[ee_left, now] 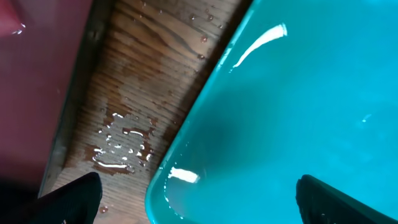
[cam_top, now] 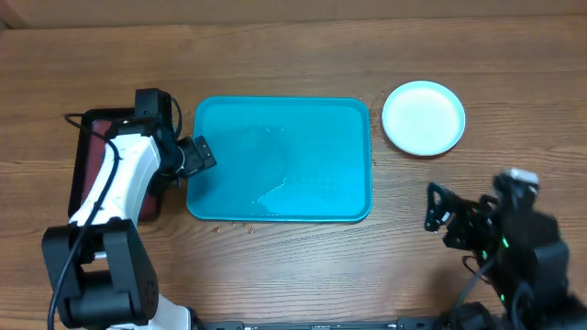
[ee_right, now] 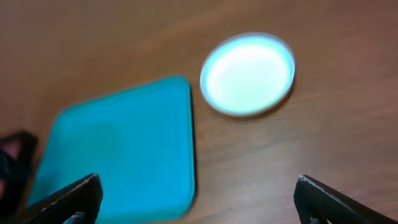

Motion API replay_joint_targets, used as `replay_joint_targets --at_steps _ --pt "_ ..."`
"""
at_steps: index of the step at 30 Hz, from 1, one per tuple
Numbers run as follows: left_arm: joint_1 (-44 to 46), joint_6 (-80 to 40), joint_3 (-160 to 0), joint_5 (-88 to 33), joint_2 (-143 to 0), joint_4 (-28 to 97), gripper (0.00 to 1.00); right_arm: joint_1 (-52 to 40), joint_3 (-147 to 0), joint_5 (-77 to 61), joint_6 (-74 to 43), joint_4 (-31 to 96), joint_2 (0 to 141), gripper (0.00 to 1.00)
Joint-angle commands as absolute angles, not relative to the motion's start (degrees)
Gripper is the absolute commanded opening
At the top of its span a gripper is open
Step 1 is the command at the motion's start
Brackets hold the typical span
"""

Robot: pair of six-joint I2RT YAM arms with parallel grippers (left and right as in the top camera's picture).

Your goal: Clean dirty plates on tray and stack at the side

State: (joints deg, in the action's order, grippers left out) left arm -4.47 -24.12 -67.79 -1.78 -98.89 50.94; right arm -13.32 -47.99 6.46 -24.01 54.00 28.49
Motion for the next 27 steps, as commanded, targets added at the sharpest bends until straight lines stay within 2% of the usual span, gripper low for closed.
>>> replay_joint_targets --at_steps 1,12,27 --pt "-4.21 -25.34 -67.55 -1.48 -100.62 50.72 1.00 -7.77 -40.36 3.27 -23.75 51.62 18.48 1.00" --pt "-4.21 -25.34 -67.55 -1.45 -100.99 50.68 1.00 -4.08 -24.56 1.91 -17.54 37.54 0.14 1.00" --pt "-4.21 -25.34 -67.55 -1.45 -100.99 50.68 1.00 -4.21 -7.79 0.30 -17.54 14.52 0.16 1.00"
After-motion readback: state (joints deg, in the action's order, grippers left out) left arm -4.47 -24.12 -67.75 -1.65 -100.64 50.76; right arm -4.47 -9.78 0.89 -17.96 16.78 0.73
